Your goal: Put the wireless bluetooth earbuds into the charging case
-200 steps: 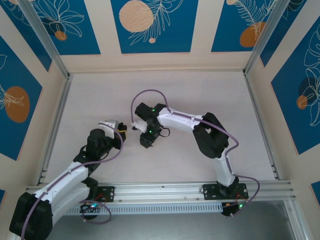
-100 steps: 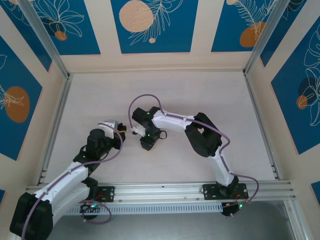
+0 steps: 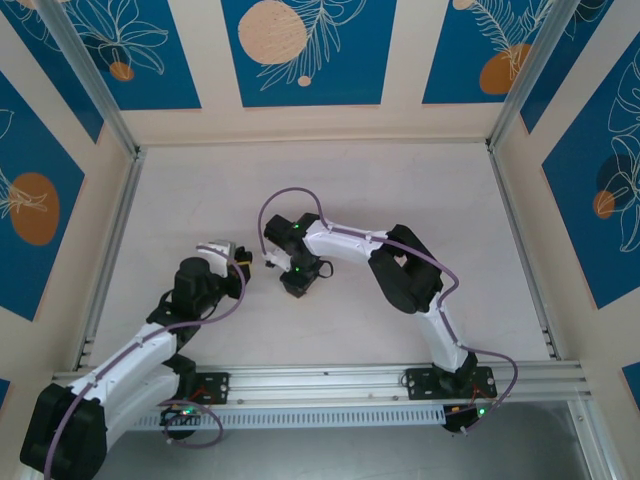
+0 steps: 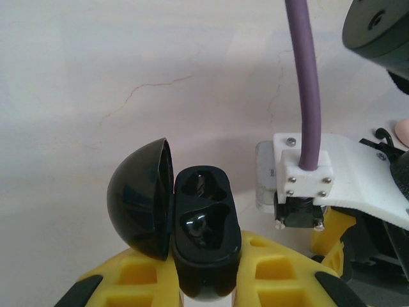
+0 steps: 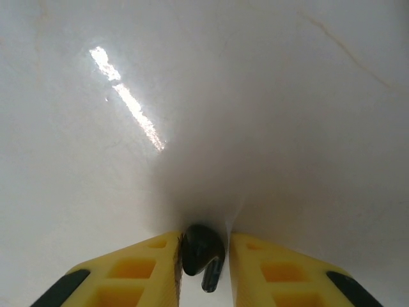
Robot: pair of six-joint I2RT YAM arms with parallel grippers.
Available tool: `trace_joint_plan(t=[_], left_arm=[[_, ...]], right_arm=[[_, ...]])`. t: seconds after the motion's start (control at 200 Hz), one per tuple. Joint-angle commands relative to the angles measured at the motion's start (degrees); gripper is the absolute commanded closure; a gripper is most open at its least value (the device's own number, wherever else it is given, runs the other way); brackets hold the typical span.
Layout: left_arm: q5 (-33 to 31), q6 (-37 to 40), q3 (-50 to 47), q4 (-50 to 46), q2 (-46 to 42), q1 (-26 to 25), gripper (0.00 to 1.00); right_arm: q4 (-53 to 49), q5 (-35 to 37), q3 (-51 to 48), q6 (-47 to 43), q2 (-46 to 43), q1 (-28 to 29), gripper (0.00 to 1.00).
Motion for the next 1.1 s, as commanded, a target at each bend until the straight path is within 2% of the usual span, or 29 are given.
trace_joint_plan(t=[0.0,0.69,0.82,0.94,1.095], left_arm=[[1.1,0.9,1.3,-0.5,0.8,0.8,0.85],[9.8,3.1,4.2,4.2,9.0,0.7,0.86],[10.6,3.6,4.6,4.4,10.2,0.6,0.86],[10.9,3.9,4.9,4.4,10.8,0.6,0.86],[10.9,4.0,5.2,3.8,10.8,0.7,0.86]], right_arm=[[1.6,0.2,-1.4,2.8,-0.4,-0.5,0.75],[2.2,0.5,-24.3,24.3,-15.6,-8.8,0.77],[0.4,0.4,-24.0,25.9,-16.4,-9.2,0.75],[-1.7,-1.7,-21.3,26.2,-16.9,-9.7,0.62],[-7.0,-2.4,-16.6,27.5,-17.8,-11.0,0.6]])
